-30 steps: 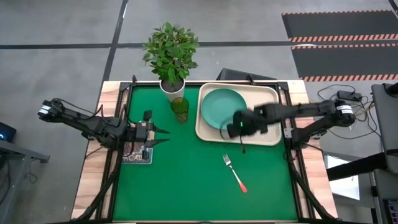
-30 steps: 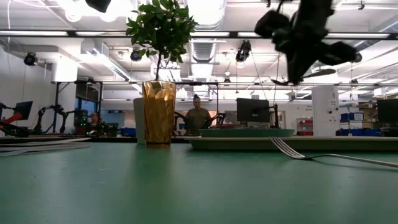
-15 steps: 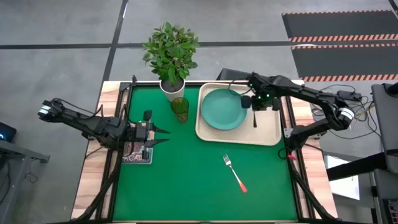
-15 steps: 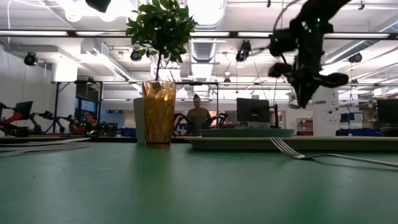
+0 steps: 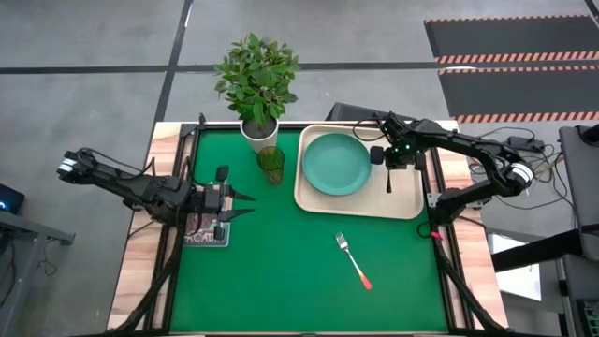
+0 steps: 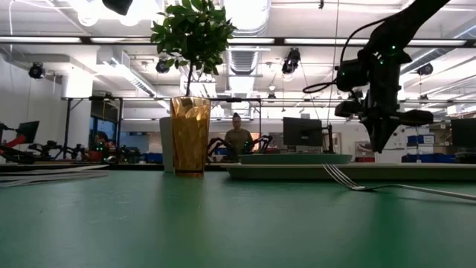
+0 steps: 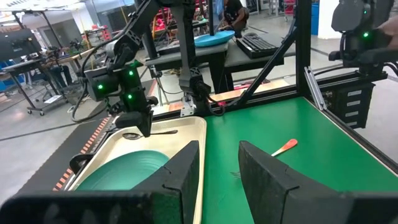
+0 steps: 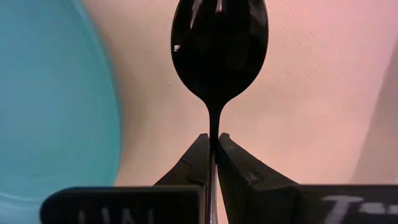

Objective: Pick and place plate/cup/fork/spoon on tray
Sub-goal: Put the black spoon to the right of the green plate on the white tray

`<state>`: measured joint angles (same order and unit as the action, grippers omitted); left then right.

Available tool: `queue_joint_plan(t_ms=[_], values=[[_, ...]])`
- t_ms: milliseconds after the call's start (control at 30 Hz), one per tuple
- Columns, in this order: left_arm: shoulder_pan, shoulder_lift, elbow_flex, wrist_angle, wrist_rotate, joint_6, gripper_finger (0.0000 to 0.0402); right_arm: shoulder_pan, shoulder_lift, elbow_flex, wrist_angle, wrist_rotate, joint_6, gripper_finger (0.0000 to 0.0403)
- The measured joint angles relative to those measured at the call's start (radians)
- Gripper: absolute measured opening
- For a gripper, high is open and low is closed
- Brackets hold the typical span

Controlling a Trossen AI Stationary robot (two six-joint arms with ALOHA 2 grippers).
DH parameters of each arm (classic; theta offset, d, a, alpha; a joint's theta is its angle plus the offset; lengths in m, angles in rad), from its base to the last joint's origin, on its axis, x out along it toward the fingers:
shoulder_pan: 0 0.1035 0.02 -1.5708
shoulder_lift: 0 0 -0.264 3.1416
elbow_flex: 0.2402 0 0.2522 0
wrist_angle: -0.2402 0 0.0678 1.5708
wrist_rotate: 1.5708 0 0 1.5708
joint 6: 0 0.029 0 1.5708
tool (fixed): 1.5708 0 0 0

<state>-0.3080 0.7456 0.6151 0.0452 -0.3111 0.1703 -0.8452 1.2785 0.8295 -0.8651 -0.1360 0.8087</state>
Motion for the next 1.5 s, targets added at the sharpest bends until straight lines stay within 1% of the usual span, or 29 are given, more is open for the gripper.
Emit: queue_joint_plan(t_ms=[300, 500, 700, 867, 1100, 1333, 1400, 1500], values=[[0.0, 0.0, 0.0, 0.011, 0.0, 0.001, 0.0095, 0.0, 0.0, -0.033, 0.098, 0.004, -0.015, 0.0011], [0.0, 0.0, 0.0, 0.025, 0.0, 0.02, 0.0095, 0.0, 0.0, -0.033, 0.107, 0.005, -0.023, 0.0011], [0.0, 0.0, 0.0, 0.026, 0.0, 0.021, 0.0095, 0.0, 0.004, -0.035, 0.153, 0.006, -0.024, 0.0011], [0.0, 0.0, 0.0, 0.026, 0.0, 0.021, 0.0095, 0.007, 0.082, -0.035, 0.147, 0.006, -0.025, 0.0011], [0.0, 0.0, 0.0, 0.026, 0.0, 0.022, 0.0095, 0.009, 0.197, 0.002, 0.146, 0.005, -0.067, 0.0011], [0.0, 0.0, 0.0, 0.026, 0.0, 0.022, 0.0095, 0.01, 0.234, 0.031, 0.139, 0.023, -0.078, 0.0013], [0.0, 0.0, 0.0, 0.026, 0.0, 0.022, 0.0095, 0.01, 0.234, 0.032, 0.139, 0.027, -0.078, 0.0021], [0.0, 0.0, 0.0, 0.026, 0.0, 0.022, 0.0095, 0.01, 0.233, 0.032, 0.14, 0.028, -0.078, 0.0044]])
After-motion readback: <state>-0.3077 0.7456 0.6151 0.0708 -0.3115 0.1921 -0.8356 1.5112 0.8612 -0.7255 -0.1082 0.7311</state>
